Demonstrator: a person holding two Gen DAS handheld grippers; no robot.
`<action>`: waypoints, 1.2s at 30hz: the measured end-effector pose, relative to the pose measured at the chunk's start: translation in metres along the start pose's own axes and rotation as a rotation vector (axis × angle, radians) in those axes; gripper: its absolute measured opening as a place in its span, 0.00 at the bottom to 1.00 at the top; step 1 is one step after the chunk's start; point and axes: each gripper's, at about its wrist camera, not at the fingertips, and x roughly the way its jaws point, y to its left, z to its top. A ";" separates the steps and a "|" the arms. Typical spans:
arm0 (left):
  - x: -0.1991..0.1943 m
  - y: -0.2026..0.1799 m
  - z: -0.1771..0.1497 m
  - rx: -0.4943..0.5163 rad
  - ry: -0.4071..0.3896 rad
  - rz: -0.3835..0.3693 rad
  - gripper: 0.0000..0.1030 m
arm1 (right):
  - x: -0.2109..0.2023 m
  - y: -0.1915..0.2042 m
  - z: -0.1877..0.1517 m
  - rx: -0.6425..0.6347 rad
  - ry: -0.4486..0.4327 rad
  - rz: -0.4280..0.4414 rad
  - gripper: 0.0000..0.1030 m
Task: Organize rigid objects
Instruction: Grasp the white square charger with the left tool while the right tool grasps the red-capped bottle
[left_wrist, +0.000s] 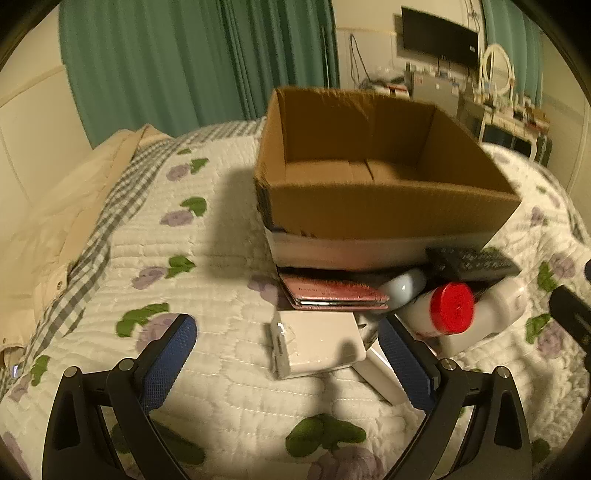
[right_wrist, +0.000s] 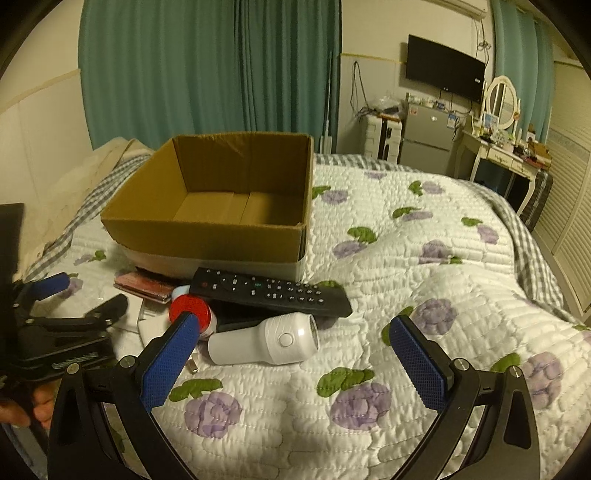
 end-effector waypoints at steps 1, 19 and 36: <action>0.003 -0.003 -0.001 0.005 0.011 -0.002 0.96 | 0.001 0.001 0.000 -0.001 0.005 0.001 1.00; 0.007 -0.009 -0.005 0.021 0.066 -0.097 0.57 | 0.010 0.015 -0.004 -0.054 0.026 -0.015 1.00; -0.010 0.019 0.003 -0.008 0.043 -0.100 0.15 | 0.065 0.064 -0.003 -0.072 0.147 0.141 0.82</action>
